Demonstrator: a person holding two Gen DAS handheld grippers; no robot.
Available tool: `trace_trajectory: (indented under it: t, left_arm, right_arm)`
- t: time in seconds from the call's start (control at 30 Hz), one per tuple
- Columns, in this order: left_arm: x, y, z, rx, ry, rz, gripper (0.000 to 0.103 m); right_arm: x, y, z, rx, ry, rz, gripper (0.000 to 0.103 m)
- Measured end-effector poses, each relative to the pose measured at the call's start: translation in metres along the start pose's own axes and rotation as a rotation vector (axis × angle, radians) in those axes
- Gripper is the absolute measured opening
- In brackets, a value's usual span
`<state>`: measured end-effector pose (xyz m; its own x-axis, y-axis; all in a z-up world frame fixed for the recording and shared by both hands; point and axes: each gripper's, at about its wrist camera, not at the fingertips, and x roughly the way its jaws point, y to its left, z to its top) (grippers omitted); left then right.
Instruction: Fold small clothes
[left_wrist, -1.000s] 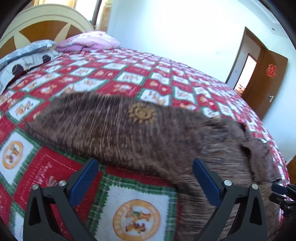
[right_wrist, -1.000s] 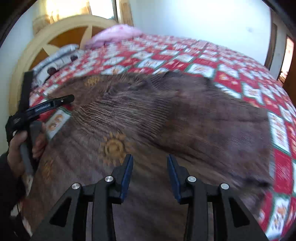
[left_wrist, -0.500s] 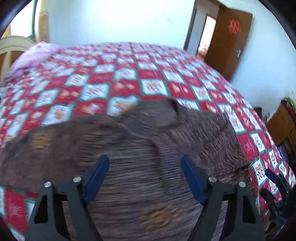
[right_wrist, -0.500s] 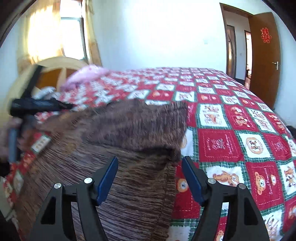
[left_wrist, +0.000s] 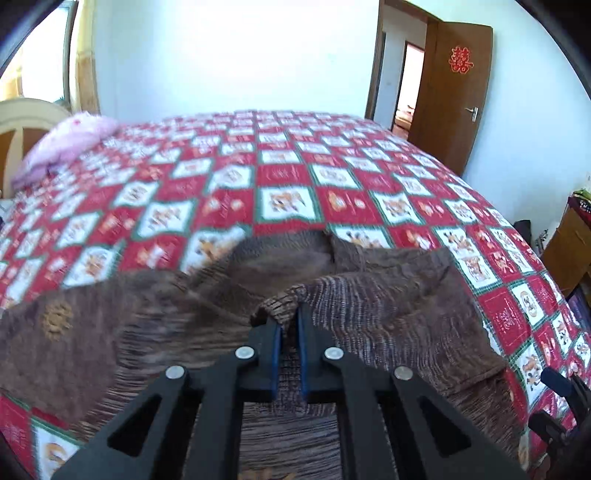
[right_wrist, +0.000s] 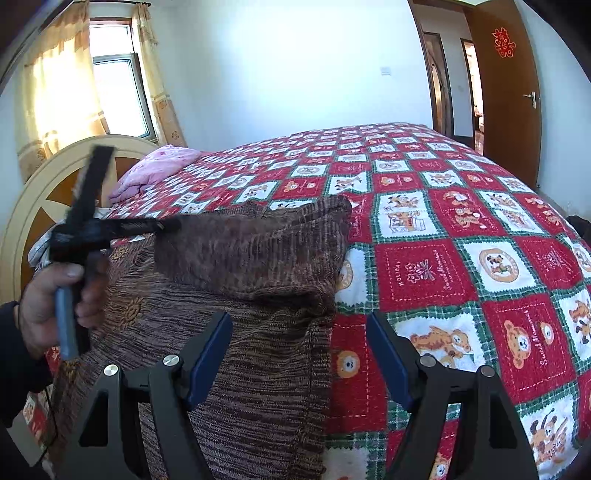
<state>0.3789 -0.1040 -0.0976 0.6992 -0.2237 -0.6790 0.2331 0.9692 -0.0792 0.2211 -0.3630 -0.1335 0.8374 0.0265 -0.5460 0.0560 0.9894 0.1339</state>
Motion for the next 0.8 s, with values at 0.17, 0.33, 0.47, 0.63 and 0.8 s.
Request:
trace_trajectory:
  t: [0.17,0.33,0.47,0.63,0.8]
  left_arm:
    - [0.024,0.022,-0.012,-0.005,0.071,0.045,0.015]
    - [0.041,0.030,-0.027,-0.038,0.151,0.119,0.038]
    - [0.015,0.030,-0.029,0.007,0.053,0.159,0.063]
    - [0.009,0.031,-0.037,0.050,0.031,0.181,0.077]
    - [0.005,0.045,-0.050,0.053,0.043,0.188,0.086]
  right_arm:
    - [0.006,0.003,-0.001,-0.008,0.025,-0.002,0.076]
    - [0.004,0.003,-0.001,-0.001,0.028,0.019,0.076]
    - [0.000,0.017,0.021,-0.029,0.016,0.086,0.076]
    - [0.048,0.044,0.050,-0.101,0.114,0.188,0.077]
    - [0.096,0.020,0.030,0.004,0.314,0.117,0.076]
